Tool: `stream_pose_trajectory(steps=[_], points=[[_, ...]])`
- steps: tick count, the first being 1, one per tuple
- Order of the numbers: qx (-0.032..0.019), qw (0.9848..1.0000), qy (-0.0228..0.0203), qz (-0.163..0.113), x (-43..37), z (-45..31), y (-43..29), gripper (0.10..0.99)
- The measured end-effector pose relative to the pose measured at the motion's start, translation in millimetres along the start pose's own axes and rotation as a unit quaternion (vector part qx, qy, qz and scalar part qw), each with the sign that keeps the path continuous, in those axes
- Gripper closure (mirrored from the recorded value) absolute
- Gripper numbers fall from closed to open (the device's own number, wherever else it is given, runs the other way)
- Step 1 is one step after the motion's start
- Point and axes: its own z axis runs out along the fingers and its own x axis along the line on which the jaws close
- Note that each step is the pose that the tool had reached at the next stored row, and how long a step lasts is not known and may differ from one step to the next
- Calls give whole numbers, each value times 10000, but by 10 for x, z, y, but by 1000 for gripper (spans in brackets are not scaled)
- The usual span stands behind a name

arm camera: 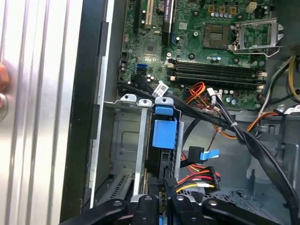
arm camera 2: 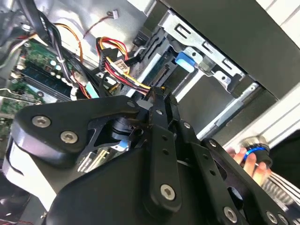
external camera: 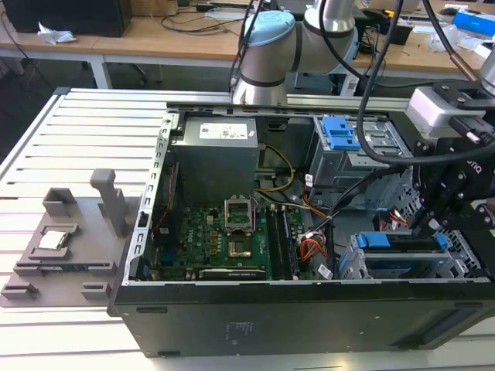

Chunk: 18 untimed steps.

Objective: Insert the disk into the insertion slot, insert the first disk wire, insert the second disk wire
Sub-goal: 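Insert the first disk wire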

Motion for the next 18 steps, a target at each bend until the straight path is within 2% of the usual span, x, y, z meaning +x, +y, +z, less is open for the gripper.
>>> stream_pose_trajectory(steps=[2, 3, 8, 11, 18], points=[[8, 9999, -105, 2, 11, 3, 1, 922], [10, 9999, -123, 2, 12, 4, 1, 922], [10, 9999, -128, 27, 12, 4, 1, 922], [5, 9996, -135, 236, 12, 5, 1, 922], [5, 9996, -135, 244, 12, 5, 1, 922]])
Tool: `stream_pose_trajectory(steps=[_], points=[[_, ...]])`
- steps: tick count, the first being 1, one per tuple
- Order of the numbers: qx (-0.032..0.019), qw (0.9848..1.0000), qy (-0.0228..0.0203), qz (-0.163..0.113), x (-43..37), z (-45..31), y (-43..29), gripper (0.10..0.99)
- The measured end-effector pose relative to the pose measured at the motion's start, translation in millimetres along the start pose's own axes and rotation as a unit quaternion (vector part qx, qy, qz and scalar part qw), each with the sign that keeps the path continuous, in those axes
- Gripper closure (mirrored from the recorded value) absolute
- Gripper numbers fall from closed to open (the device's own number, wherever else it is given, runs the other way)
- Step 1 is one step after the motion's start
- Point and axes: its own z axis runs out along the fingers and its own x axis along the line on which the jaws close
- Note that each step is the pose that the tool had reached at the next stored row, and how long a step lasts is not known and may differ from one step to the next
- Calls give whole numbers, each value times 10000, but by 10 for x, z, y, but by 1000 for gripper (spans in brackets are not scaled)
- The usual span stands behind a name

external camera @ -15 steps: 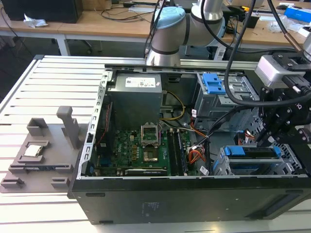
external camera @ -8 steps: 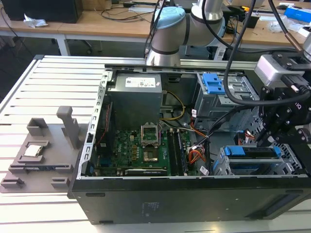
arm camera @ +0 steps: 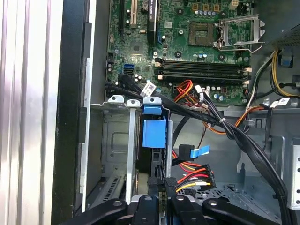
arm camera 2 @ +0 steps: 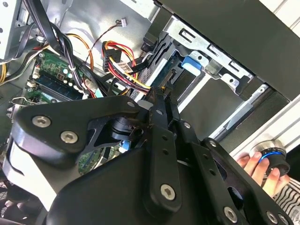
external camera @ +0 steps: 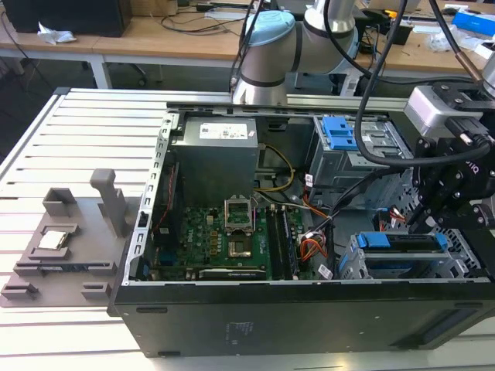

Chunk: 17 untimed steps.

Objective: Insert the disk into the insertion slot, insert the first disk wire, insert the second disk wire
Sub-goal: 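Insert the first disk wire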

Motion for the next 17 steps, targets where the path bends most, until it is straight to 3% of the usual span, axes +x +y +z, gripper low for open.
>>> stream_pose_trajectory(steps=[3, 8, 17], points=[[0, 10000, -16, 0, 4, 3, 0, 922], [4, 9999, -121, -4, 9, 12, -5, 922], [4, 9999, -146, -4, 44, 71, -32, 922]])
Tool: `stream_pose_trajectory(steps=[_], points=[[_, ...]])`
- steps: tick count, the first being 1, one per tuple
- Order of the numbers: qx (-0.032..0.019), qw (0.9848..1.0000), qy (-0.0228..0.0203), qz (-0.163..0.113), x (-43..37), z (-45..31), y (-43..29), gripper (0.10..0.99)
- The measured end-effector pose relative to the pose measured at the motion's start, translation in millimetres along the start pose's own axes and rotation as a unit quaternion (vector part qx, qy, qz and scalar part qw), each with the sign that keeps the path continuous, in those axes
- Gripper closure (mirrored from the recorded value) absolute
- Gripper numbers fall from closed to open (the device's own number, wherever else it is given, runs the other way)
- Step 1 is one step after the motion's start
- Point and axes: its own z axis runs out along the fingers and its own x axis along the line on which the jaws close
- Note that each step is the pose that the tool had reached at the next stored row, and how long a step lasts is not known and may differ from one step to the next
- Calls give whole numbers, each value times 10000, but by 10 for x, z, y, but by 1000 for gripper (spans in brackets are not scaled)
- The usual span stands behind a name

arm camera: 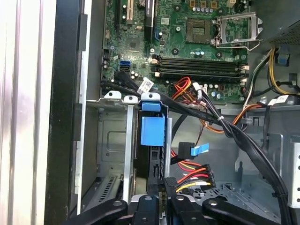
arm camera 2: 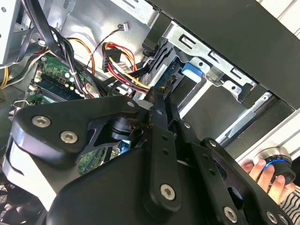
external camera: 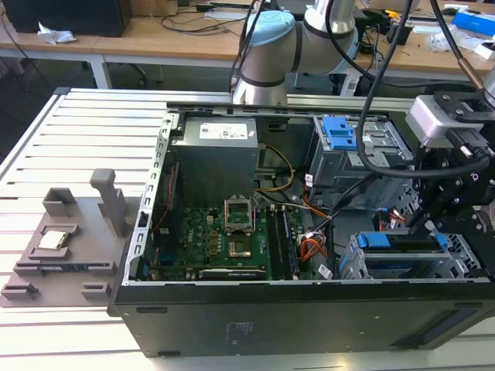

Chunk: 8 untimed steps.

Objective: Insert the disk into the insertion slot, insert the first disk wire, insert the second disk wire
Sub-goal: 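Insert the first disk wire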

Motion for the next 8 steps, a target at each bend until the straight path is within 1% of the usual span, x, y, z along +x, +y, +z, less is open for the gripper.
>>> stream_pose_trajectory(steps=[2, 8], points=[[0, 10000, -1, 19, 3, 7, -6, 922], [5, 9995, -9, 317, 6, 22, -13, 922]])
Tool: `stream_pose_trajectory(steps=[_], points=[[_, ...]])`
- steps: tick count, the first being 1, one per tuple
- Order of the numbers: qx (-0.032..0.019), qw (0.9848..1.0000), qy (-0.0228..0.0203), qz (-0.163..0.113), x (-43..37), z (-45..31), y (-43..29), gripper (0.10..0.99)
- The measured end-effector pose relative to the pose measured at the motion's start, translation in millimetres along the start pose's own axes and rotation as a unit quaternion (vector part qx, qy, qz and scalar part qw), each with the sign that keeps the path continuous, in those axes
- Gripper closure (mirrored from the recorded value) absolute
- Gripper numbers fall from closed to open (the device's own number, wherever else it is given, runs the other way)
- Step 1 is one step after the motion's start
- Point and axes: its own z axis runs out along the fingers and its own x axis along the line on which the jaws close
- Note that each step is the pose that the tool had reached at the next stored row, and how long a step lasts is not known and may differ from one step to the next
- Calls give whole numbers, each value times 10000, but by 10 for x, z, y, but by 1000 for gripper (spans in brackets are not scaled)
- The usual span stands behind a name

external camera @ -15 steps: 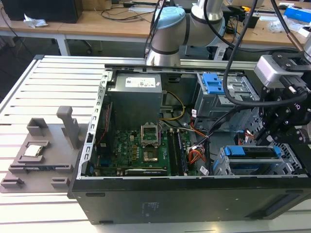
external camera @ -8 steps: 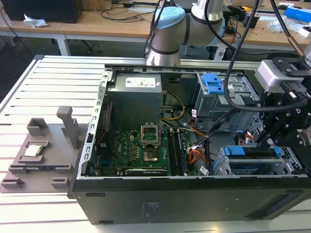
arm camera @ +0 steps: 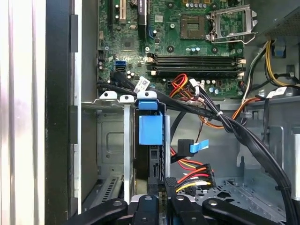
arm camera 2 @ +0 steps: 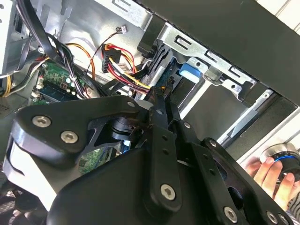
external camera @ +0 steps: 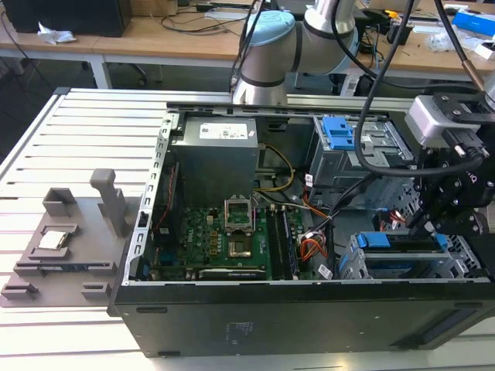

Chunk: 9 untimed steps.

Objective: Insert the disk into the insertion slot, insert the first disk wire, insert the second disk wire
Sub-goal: 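Insert the first disk wire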

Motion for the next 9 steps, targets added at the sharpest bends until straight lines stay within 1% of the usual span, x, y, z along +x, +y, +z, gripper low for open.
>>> stream_pose_trajectory(steps=[7, 9], points=[[1, 10000, -2, 28, 9, 13, -18, 922], [1, 10000, -1, 28, 25, 31, -21, 922]])
